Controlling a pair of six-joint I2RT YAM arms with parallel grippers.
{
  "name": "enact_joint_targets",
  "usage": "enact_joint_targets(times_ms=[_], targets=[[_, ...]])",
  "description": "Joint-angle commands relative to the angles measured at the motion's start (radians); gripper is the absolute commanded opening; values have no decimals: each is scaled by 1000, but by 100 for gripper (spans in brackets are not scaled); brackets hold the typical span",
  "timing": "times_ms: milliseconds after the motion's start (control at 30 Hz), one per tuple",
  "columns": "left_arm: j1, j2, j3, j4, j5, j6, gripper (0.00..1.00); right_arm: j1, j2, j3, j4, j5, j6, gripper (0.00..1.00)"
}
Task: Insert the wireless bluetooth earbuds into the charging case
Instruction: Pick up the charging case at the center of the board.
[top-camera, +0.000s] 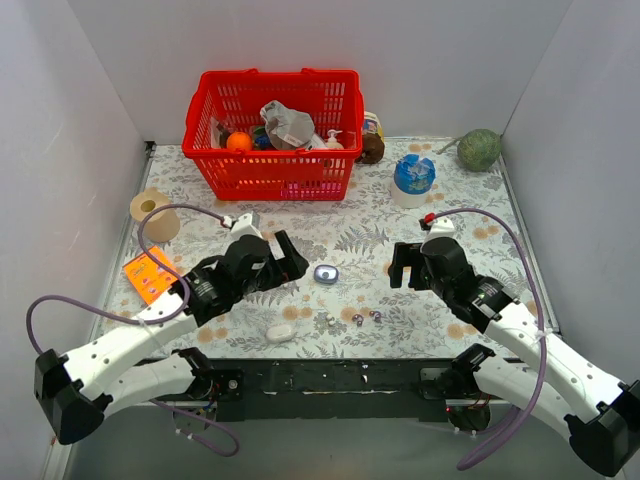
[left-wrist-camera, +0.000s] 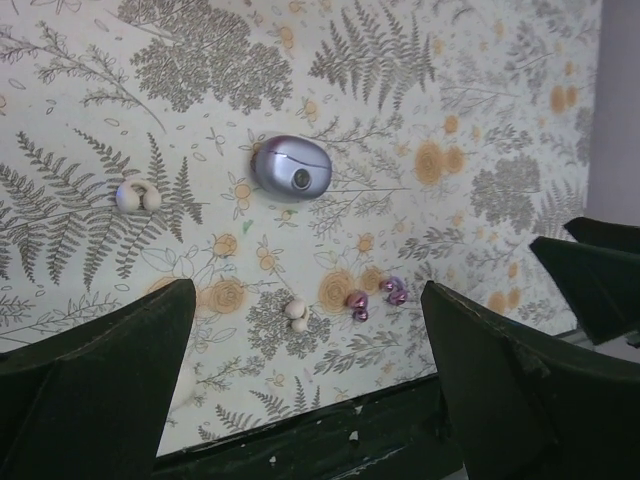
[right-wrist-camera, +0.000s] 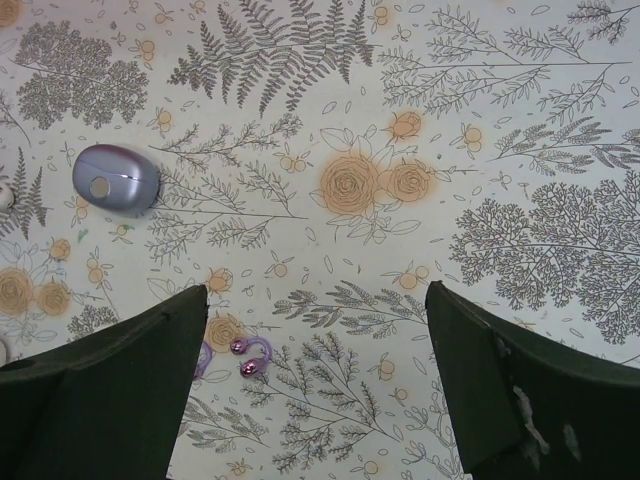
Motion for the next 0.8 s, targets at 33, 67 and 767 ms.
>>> enact_joint_targets(times_ms=[33,67,767], targets=[[0,128,50,-32,8,37,98,1,-58,15,21,-19,-39,98],[0,142,55,-20,64,89,98,0,-68,18,15,-21,-43,98],[-13,444,190,17,91,303,98,-2,-135,36,-28,-66,-109,98]])
